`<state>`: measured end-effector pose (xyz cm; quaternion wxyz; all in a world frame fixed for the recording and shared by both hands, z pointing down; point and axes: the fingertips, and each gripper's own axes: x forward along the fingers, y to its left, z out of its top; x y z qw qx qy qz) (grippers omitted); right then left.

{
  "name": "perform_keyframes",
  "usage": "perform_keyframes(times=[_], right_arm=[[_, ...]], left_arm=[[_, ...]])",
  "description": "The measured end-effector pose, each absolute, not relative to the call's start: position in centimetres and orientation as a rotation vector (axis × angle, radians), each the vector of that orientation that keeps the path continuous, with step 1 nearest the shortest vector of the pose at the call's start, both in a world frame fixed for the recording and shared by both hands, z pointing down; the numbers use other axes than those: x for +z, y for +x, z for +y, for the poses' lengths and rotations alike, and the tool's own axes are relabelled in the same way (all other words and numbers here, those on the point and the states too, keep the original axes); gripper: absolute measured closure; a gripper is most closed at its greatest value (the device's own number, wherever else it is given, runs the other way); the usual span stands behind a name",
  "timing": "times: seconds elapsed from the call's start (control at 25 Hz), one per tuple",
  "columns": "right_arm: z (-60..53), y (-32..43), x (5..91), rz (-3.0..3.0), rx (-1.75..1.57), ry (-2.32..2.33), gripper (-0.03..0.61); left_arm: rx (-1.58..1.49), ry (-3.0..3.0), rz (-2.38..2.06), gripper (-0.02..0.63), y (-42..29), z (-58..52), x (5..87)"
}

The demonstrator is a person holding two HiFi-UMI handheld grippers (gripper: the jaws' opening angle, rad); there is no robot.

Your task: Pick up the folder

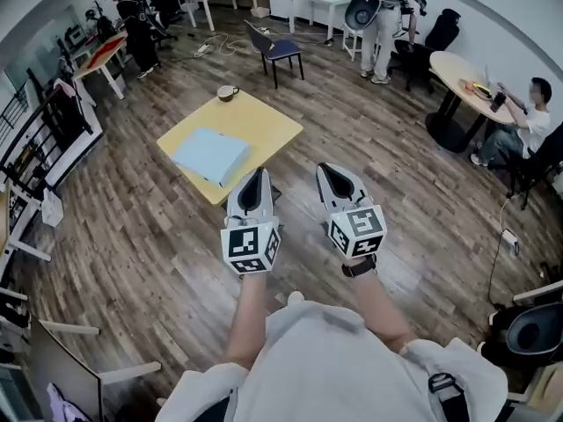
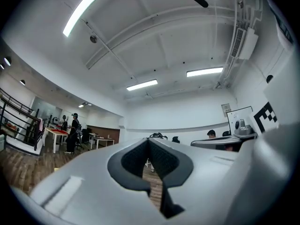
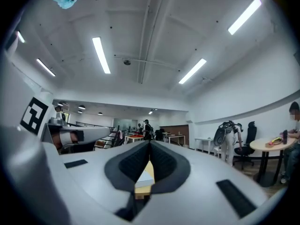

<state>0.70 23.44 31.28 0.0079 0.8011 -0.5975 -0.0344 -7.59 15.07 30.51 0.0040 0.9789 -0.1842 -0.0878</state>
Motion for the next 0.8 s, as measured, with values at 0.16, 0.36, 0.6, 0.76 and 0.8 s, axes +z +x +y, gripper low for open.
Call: perform_keyframes(times=[0.16,0.36,0.6,0.76,0.8], right_arm=[[15.6,-1.0,33.0,-1.945,-0.149,2.326,0.568],[7.3,-0.8,35.7,-2.061,-0.086,2.146,0.568],[-2.8,2.5,35.4,-2.171,-0.185,1.990,0.568],[-10.9,4.6,34.8,-2.379,-0.207,1.831,0.568],[-12.4,5.5,34.5,-2.414,-0.207,1.804,0.568]], left_arm=[[-0.240,3.100,-0.644,0.609,-7.5,9.8,31.9],[-0.137,3.016,-0.770,0.609,-5.6,3.0,35.9],[-0.124,2.950,-1.061,0.609,-4.0,-7.2,35.6],[-0.104,2.868,-1.339,0.609,-2.8,-14.2,35.3],[-0.106,2.854,-1.385,0.609,-2.1,-15.5,34.9]])
